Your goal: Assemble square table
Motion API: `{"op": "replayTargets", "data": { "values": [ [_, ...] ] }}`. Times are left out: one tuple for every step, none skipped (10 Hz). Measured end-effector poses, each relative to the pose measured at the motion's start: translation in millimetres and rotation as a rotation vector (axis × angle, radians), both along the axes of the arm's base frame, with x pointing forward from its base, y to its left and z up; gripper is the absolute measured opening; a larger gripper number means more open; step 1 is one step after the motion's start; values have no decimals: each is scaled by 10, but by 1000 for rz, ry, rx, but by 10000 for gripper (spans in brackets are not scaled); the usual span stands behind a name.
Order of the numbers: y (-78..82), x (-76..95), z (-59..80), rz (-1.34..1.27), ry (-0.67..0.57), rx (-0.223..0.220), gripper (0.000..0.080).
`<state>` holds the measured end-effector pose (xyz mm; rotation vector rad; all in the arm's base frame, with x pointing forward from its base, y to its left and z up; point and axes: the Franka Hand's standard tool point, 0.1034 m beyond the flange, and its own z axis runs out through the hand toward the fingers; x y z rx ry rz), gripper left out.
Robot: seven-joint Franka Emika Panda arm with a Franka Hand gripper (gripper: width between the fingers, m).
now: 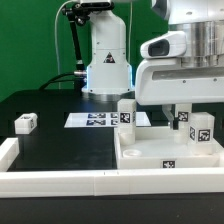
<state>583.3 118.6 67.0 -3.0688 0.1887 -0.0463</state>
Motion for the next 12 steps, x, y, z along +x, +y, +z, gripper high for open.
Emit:
{"op": "replayTargets", "data": {
  "values": [
    [-2,1,0,44,-3,-5,649],
    [-4,1,0,44,-3,-5,649],
    [-5,1,-1,43,-3,-5,513],
    [-6,1,-2,43,-3,-5,375],
    [-6,1,-2,43,-3,-5,375],
    [-7,2,-2,42,-3,-5,288],
    [-7,2,-2,33,-2,-5,288],
    [-8,2,-2,19,-2,-5,288],
    [-8,2,-2,19,-2,-5,288],
    [-18,10,-1,-56,-3,6,288],
    [-71,40,5,-166,-21,14,288],
    [-107,37,-4,-257,-34,15,288]
  ]
}}
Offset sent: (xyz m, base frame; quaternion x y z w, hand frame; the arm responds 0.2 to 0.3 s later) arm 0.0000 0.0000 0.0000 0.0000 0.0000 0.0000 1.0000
